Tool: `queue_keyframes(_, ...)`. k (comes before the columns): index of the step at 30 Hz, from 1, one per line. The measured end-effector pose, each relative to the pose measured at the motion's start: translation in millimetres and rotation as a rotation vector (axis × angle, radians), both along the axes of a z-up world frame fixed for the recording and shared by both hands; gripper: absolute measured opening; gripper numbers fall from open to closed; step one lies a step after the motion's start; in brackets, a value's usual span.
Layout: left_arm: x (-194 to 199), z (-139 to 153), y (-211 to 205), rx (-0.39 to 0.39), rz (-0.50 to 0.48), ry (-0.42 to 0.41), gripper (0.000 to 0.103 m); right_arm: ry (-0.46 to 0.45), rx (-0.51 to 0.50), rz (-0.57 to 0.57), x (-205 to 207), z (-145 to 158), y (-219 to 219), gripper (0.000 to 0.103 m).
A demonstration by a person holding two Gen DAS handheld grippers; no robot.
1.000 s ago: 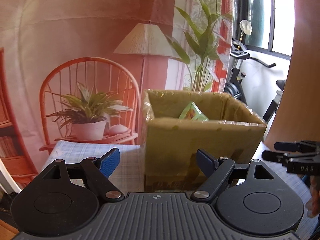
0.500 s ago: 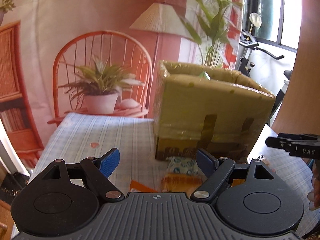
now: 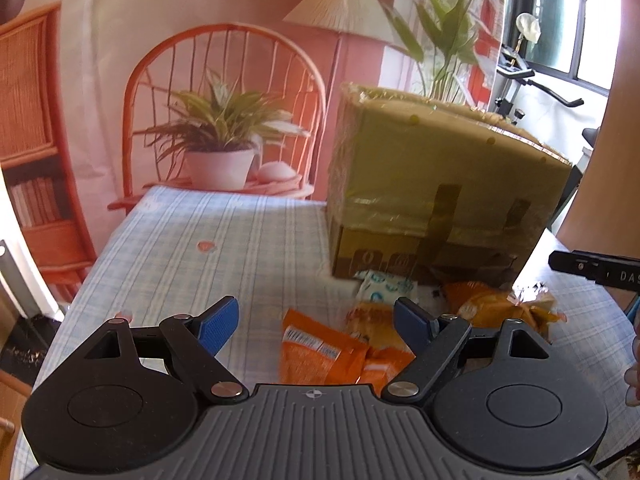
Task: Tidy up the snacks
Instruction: 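Move both grippers back down toward the orange packets on the table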
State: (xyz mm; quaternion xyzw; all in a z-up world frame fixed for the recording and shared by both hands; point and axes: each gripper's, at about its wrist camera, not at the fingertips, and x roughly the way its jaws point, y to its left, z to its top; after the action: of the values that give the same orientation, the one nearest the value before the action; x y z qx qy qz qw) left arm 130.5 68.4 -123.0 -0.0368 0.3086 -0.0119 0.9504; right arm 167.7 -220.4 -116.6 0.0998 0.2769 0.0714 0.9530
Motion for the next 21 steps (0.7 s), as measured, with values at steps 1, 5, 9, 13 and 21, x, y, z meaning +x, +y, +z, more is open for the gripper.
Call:
queue_keyframes(1, -2.1, -2.7, 2.0, -0.001, 0.006, 0.005, 0.087, 0.001, 0.003, -0.001, -0.4, -1.9, 0.6, 0.067)
queue_keyframes(5, -11.5, -13.1, 11.0, -0.018, 0.033, 0.024, 0.087, 0.001, 0.013, 0.006, -1.7, -9.1, 5.3, 0.067)
queue_keyframes(9, -17.5, -23.7, 16.7, -0.046, 0.051, 0.05, 0.089, 0.003, 0.013, 0.018, -5.7, -17.7, 12.3, 0.068)
queue_keyframes(13, -17.2, -35.9, 10.5, -0.049, 0.005, 0.07, 0.091, 0.026, 0.003, 0.031, -6.9, -27.9, 20.3, 0.068)
queue_keyframes(21, -7.9, -60.3, -8.1, 0.062, -0.15, 0.089, 0.092, 0.036, 0.006, 0.048, -14.3, -34.3, 28.4, 0.075)
